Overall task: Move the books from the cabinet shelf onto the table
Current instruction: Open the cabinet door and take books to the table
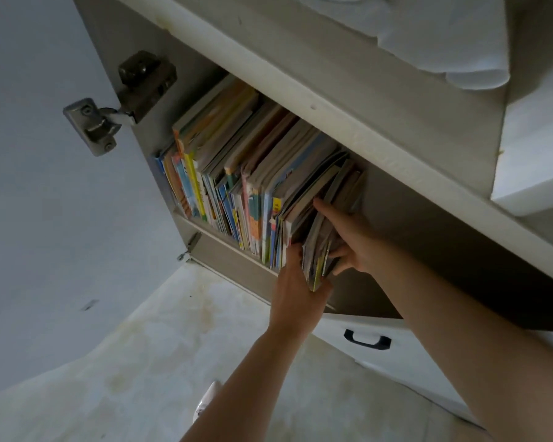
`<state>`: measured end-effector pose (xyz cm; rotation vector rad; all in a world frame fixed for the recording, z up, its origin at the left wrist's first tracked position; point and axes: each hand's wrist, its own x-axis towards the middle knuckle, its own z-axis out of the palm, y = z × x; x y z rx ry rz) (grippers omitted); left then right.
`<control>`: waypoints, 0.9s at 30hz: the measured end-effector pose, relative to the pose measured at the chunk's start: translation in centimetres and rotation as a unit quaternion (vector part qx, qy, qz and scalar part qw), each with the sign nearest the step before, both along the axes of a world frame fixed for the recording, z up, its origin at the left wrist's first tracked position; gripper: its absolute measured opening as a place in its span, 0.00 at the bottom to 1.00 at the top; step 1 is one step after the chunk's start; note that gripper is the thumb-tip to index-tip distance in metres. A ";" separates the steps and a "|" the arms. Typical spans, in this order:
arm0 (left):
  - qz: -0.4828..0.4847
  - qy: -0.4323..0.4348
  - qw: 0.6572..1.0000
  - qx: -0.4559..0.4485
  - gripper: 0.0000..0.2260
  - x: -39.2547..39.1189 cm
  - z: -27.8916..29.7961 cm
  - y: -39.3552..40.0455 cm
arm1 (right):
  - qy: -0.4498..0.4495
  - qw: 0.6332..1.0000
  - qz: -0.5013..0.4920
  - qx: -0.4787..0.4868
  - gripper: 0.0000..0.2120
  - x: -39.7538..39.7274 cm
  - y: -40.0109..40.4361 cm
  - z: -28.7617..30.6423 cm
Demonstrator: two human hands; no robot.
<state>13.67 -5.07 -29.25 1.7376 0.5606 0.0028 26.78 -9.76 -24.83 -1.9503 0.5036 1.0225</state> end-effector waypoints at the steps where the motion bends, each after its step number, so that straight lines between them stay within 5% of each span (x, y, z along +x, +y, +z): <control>1: 0.012 0.004 1.000 -0.013 0.26 0.0 0.0 0.0 | -0.003 1.000 -0.001 0.004 0.33 -0.1 -0.2 0.0; 10: 0.072 -0.018 0.997 -0.018 0.27 0.3 -1.2 -1.0 | 0.037 0.999 0.027 0.004 0.16 -0.1 0.4 0.9; 18: 0.094 -0.019 0.990 0.100 0.30 0.3 -1.5 -2.6 | 0.003 0.996 0.025 -0.087 0.39 -0.3 1.6 -0.5; 24: 0.051 -0.045 0.995 0.068 0.32 -0.1 -3.2 -3.0 | -0.056 0.985 0.033 -0.157 0.40 0.5 2.1 -1.0; 27: 0.116 0.006 0.991 0.064 0.34 -0.6 -4.0 -2.9 | -0.086 0.988 0.029 -0.123 0.37 0.1 1.1 -0.2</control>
